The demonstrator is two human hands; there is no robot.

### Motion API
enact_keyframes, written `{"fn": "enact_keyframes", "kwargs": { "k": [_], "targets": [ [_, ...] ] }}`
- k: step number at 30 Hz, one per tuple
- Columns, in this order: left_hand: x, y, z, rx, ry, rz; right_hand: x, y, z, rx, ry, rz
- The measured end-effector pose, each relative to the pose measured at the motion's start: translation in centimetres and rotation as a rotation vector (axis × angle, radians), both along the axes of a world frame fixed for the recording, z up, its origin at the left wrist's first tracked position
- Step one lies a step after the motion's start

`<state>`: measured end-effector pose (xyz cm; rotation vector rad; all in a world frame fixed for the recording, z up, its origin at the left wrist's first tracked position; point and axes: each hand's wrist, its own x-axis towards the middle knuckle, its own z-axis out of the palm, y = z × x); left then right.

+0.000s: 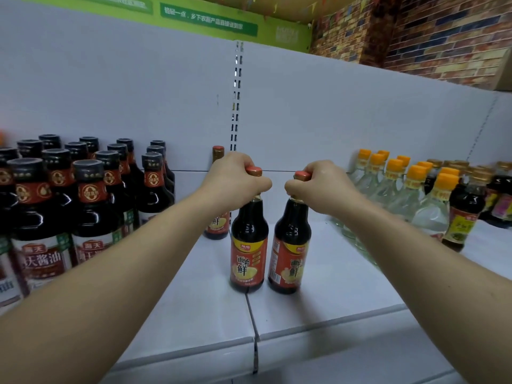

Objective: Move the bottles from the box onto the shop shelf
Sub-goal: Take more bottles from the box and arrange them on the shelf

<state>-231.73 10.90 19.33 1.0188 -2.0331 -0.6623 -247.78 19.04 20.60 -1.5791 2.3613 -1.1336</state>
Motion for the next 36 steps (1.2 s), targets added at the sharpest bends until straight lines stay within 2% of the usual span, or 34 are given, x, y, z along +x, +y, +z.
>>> {"fn": "enact_keyframes", "kwargs": {
  "k": [10, 15, 21, 24, 27, 36],
  "targets": [
    [-0.2, 0.4, -1.9, 0.042, 0.090, -0.050, -1.9, 2.1, -3.9, 0.115, -0.102, 0.088],
    [0.7, 0.4, -3.3, 0.078, 0.042, -0.023, -2.3, 3.3, -6.8, 0.100, -0.184, 0.089],
    [3.1, 2.4, -9.4, 0.269, -0.019, -0.024, -2.0, 4.3, -11.6, 0.065, -0.268, 0.097],
    [3.1, 2.9, -12.9, 0.333, -0.087, -0.024, -1.7, 4.3, -13.3, 0.065, -0.273, 0.096],
    [2.5, 2.7, -15.0, 0.373, -0.060, -0.014, -1.3, 4.3, -14.4, 0.054, -0.242, 0.083],
    [1.3, 2.0, -16.5, 0.304, -0.125, 0.103, -0.9, 3.4, -15.9, -0.045, -0.303, 0.128]
  ]
}}
